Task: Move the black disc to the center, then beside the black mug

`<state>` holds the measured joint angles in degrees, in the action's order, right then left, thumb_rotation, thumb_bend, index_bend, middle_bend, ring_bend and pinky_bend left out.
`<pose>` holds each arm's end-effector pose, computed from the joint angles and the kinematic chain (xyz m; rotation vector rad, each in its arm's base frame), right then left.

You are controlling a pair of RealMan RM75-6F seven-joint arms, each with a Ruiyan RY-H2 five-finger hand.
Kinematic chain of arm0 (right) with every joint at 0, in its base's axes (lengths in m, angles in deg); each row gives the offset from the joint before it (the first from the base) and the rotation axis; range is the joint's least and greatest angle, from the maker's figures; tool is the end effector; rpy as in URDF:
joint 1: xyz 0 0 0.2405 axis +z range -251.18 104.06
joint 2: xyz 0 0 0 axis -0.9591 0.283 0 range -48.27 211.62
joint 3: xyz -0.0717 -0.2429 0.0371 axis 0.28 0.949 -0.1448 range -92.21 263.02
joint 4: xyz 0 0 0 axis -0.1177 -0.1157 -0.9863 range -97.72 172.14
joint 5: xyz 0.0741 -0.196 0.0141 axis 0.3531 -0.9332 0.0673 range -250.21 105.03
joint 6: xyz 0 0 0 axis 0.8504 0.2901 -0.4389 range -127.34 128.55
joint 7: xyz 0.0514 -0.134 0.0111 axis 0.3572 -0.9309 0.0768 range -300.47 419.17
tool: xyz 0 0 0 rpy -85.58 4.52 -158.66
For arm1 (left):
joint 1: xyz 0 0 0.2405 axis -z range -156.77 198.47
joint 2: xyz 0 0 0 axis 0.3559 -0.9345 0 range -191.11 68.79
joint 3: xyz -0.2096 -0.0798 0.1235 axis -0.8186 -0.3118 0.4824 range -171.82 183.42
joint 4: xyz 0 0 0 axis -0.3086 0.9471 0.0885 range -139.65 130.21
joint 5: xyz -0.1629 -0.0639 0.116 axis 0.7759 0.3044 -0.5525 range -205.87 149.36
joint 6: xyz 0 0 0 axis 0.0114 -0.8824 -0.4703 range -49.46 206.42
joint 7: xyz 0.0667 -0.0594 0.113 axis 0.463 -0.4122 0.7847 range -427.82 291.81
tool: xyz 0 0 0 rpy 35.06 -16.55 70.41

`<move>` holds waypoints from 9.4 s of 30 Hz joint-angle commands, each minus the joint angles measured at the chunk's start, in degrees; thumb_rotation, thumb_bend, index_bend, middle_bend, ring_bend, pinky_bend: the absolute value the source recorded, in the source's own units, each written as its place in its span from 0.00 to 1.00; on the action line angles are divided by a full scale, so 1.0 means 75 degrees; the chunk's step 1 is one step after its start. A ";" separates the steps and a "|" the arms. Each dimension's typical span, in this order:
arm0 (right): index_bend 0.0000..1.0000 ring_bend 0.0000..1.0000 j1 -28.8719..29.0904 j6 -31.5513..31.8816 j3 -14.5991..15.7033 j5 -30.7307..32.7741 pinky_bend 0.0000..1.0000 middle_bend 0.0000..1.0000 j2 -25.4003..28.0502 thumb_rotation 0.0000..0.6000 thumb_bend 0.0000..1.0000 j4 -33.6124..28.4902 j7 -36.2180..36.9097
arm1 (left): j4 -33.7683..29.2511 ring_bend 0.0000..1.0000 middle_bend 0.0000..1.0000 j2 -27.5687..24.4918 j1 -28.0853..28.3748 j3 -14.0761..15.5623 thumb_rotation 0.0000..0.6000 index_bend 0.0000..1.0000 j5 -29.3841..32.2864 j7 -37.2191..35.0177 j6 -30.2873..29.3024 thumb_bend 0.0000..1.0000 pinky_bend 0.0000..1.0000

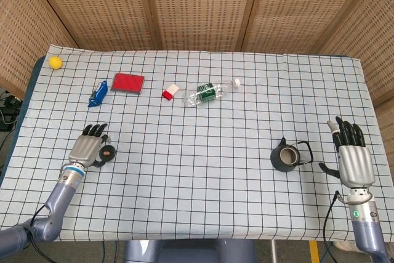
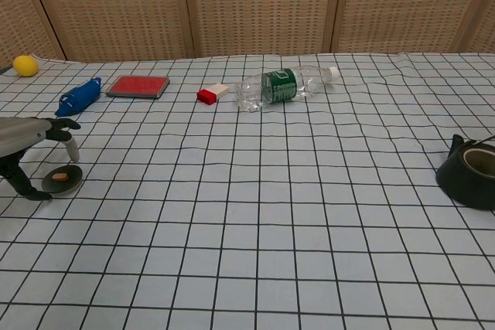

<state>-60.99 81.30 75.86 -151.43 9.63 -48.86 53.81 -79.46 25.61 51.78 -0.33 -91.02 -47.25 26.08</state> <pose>-0.3013 -0.2471 0.1382 1.3356 -0.8206 0.9286 -0.2754 0.3167 0.0014 -1.7505 -0.9913 -0.5693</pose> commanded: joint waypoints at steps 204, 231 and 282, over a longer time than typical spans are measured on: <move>0.52 0.00 0.4790 -0.2335 -0.0452 0.5290 0.00 0.16 -0.2742 1.00 0.38 0.0122 -0.4468 | -0.3269 0.00 0.00 -0.2521 -0.0923 -0.0067 1.00 0.00 -0.1326 -0.1480 -0.2393 0.07 0.00; 0.52 0.00 0.2602 -0.2037 0.0288 0.3855 0.00 0.16 -0.0112 1.00 0.38 -0.1035 -0.2008 | -0.3525 0.00 0.00 -0.2190 -0.1031 0.0144 1.00 0.00 -0.1682 -0.0495 -0.2629 0.07 0.00; 0.33 0.00 0.2226 -0.2530 0.0253 0.3597 0.00 0.10 -0.0432 1.00 0.35 -0.0693 -0.1967 | -0.3545 0.00 0.00 -0.2244 -0.1078 0.0104 1.00 0.00 -0.1676 -0.0542 -0.2493 0.07 0.00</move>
<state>-44.26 62.29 77.73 -124.43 6.37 -54.03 39.08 -106.05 8.78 43.69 0.45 -103.59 -51.32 7.39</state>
